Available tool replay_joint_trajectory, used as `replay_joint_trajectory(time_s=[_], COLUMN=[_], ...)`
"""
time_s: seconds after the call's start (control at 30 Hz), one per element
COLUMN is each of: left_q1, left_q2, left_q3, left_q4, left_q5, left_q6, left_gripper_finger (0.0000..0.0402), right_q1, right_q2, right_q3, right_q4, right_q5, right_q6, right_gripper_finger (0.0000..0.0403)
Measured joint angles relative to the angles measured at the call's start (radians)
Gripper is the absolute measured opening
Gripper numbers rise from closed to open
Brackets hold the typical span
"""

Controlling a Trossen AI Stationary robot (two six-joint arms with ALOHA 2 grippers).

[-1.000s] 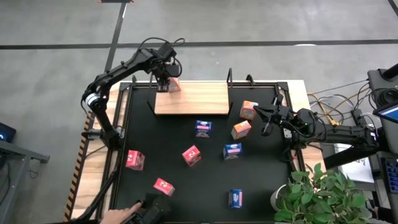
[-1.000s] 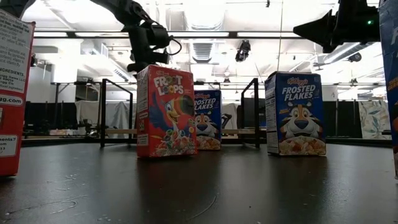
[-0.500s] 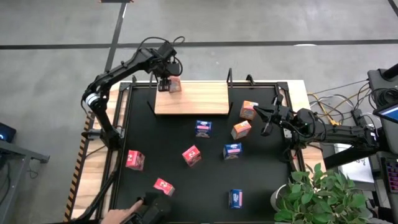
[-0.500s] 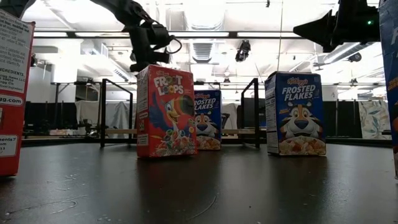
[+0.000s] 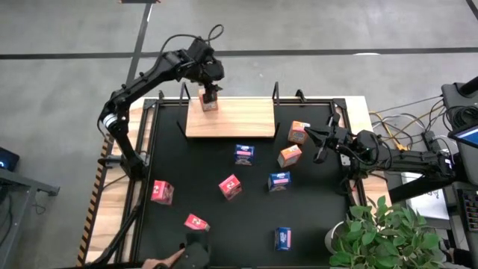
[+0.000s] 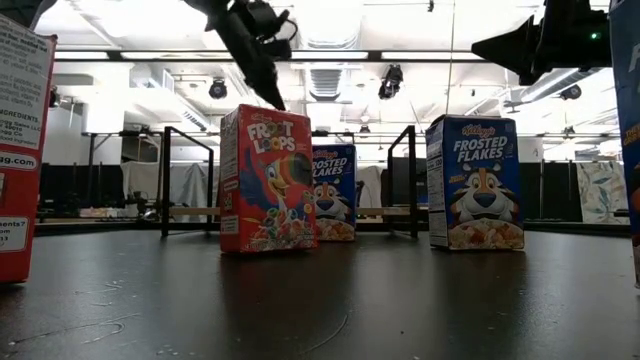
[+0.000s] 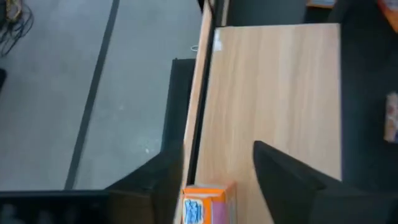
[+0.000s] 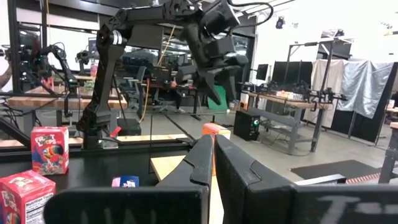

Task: Stack cereal on shelf
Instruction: Put the bottom left orange cereal box on the shelf

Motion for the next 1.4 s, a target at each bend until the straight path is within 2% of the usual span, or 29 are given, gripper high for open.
replay_joint_trajectory(time_s=[0.23, 0.33, 0.7, 0.97, 1.4], left_q1=[0.0, 0.001, 0.004, 0.006, 0.017], left_q2=[0.001, 0.001, 0.001, 0.002, 0.002], left_q3=[-0.149, -0.175, -0.185, -0.26, -0.289], left_q4=[0.088, 0.093, 0.104, 0.237, 0.185], left_q5=[-0.108, -0.113, -0.112, -0.112, -0.113], left_q6=[-0.021, -0.021, -0.02, -0.035, -0.043], left_gripper_finger=[0.0034, 0.0005, 0.0004, 0.0001, 0.0001], right_q1=[0.0, 0.0, 0.0, 0.0, 0.0], right_q2=[0.0, 0.0, 0.0, 0.0, 0.0], right_q3=[0.0, 0.0, 0.0, 0.0, 0.0], right_q4=[0.0, 0.001, 0.001, 0.001, 0.0], right_q5=[0.0, 0.0, 0.0, 0.0, 0.002], right_q6=[-0.001, -0.003, -0.019, -0.021, -0.03], right_gripper_finger=[0.0009, 0.0009, 0.0009, 0.0009, 0.0009])
